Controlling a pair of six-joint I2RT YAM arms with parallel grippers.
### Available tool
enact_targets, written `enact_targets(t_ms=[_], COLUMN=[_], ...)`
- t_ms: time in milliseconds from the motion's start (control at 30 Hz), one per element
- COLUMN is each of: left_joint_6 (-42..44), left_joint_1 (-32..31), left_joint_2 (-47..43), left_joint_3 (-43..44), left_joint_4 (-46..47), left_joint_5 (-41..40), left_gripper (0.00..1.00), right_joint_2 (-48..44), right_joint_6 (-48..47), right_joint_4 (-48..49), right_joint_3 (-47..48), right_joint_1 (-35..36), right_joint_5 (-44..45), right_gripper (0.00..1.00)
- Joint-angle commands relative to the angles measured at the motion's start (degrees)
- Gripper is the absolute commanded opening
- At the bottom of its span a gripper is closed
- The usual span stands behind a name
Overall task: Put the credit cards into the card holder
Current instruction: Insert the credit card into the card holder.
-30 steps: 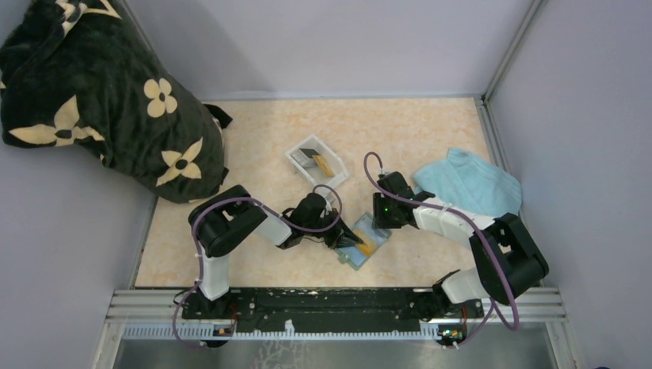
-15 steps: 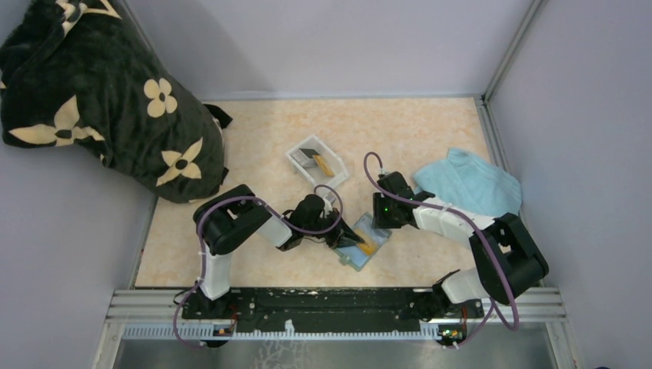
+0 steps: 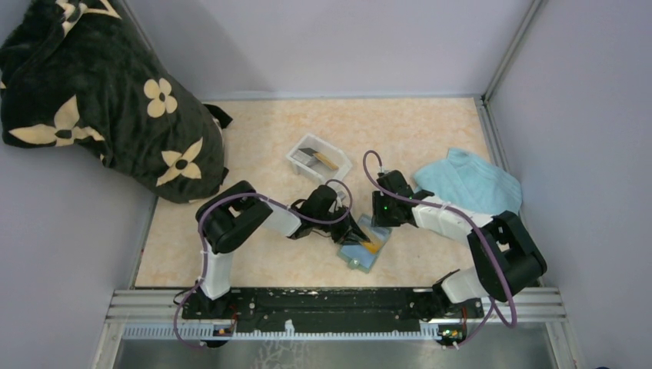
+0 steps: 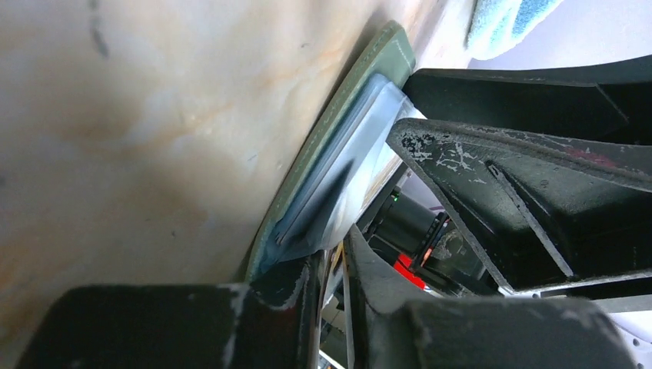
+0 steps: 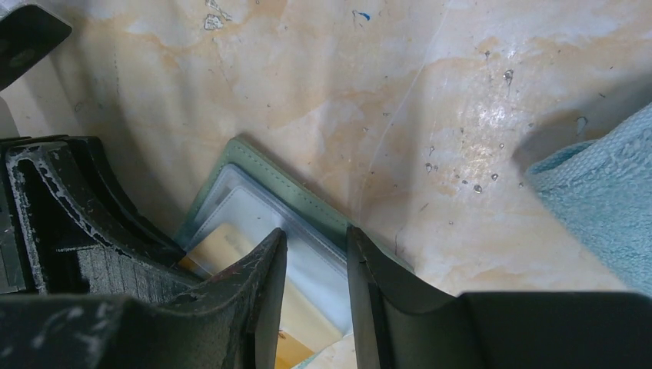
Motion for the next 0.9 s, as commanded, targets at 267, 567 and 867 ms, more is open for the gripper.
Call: enact_targets(t_ms=[267, 567, 867], left_joint_6=[1.5, -1.2, -2.5], left_joint_1=[-1.5, -1.7, -2.9], left_joint_2=[0.8, -3.0, -3.9], left_joint_3=[-4.9, -9.4, -9.9], left_joint_4=[-20.4, -20.0, -18.9], left_joint_5=[-3.2, -6.1, -6.6], left_gripper=[0.35, 0.43, 0.44], right_joint_2=[6.0, 6.5, 6.6], right_joint_6=[0.5, 0.1, -0.5], right_joint_4=[3.4, 3.3, 3.1], right_joint_3=[-2.7, -2.4, -2.2], right_joint_1=[0.5, 0.5, 0.5], right_joint_5=[-3.4, -3.4, -3.5], right_gripper=[0.34, 0.34, 0.34])
